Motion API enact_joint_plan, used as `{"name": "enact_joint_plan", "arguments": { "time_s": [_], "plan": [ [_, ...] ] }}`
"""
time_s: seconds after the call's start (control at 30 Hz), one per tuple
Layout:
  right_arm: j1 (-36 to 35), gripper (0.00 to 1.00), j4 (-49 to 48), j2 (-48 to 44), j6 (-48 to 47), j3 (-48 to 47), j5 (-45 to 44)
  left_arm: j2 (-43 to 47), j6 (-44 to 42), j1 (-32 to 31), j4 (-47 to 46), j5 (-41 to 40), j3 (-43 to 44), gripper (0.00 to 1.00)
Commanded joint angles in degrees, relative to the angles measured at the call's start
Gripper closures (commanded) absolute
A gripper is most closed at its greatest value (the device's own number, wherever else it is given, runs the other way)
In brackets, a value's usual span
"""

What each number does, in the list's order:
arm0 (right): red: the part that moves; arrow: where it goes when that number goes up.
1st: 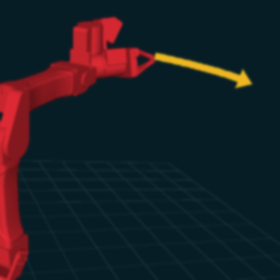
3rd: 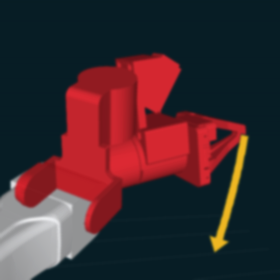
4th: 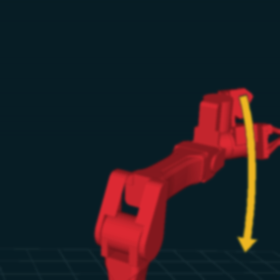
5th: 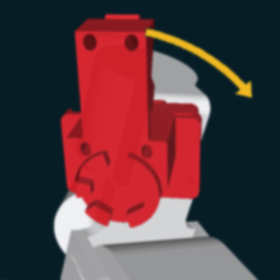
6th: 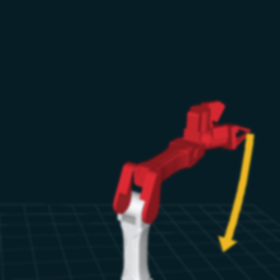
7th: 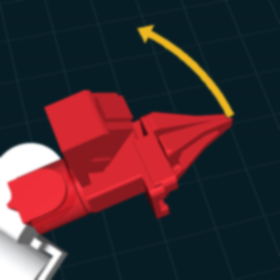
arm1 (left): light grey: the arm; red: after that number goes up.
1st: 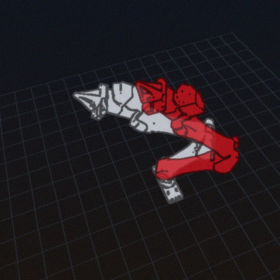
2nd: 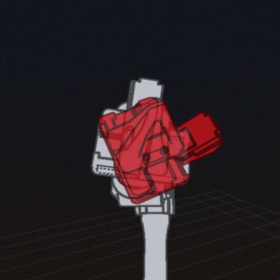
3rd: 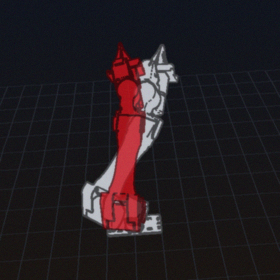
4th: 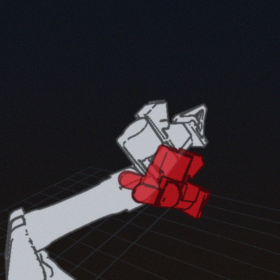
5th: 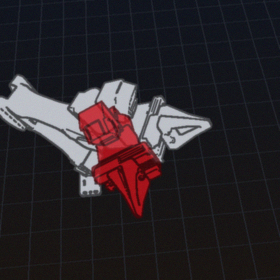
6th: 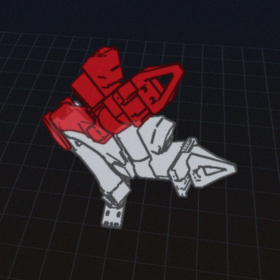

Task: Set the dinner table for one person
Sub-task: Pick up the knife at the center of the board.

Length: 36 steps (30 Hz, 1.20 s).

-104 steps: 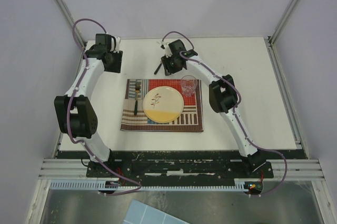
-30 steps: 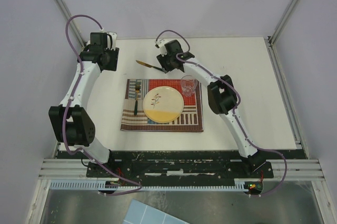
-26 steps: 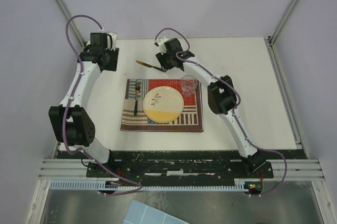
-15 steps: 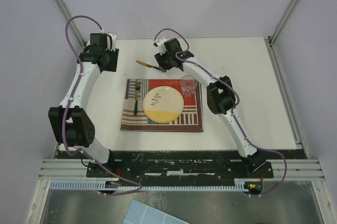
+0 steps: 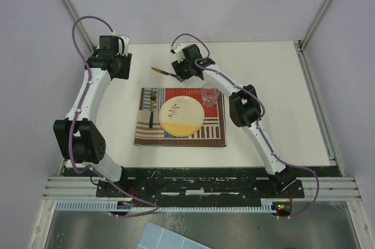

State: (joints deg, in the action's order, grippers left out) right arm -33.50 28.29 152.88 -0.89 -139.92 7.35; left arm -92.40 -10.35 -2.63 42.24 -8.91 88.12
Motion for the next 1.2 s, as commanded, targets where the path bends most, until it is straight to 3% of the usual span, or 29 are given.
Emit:
{"name": "enact_joint_plan", "arguments": {
  "time_s": [0.0, 0.4, 0.5, 0.57, 0.67, 0.7, 1.17],
  "plan": [
    [-0.12, 0.44, -1.51, 1.14, 0.31, -3.32, 1.70, 0.79, -3.65, -0.09, 1.08, -0.89, 3.20, 0.43],
    [-0.12, 0.43, 0.85, 1.62, -0.04, -3.52, 3.77, 0.03, -3.28, -0.07, 2.59, -0.91, 4.26, 0.43],
    [-0.09, 0.47, 1.59, 1.64, -0.16, -3.61, 4.24, -0.22, -3.39, -0.09, 2.57, -1.01, 4.50, 0.43],
    [-0.09, 0.58, 2.32, 1.61, -0.21, -3.67, 4.56, -0.25, -3.36, -0.08, 2.51, -0.99, 4.73, 0.43],
    [-0.05, 0.96, 3.60, 1.61, -0.48, -3.85, 4.93, -0.35, -3.49, -0.09, 2.50, -1.08, 4.70, 0.43],
    [-0.05, 0.98, 3.95, 1.57, -0.58, -3.87, 4.95, -0.36, -3.50, -0.09, 2.54, -1.01, 4.65, 0.43],
    [-0.08, 0.99, 2.51, -2.91, -4.32, -2.38, -1.03, 1.28, -3.48, -0.01, -0.17, 1.04, 1.49, 0.43]
  ]
}}
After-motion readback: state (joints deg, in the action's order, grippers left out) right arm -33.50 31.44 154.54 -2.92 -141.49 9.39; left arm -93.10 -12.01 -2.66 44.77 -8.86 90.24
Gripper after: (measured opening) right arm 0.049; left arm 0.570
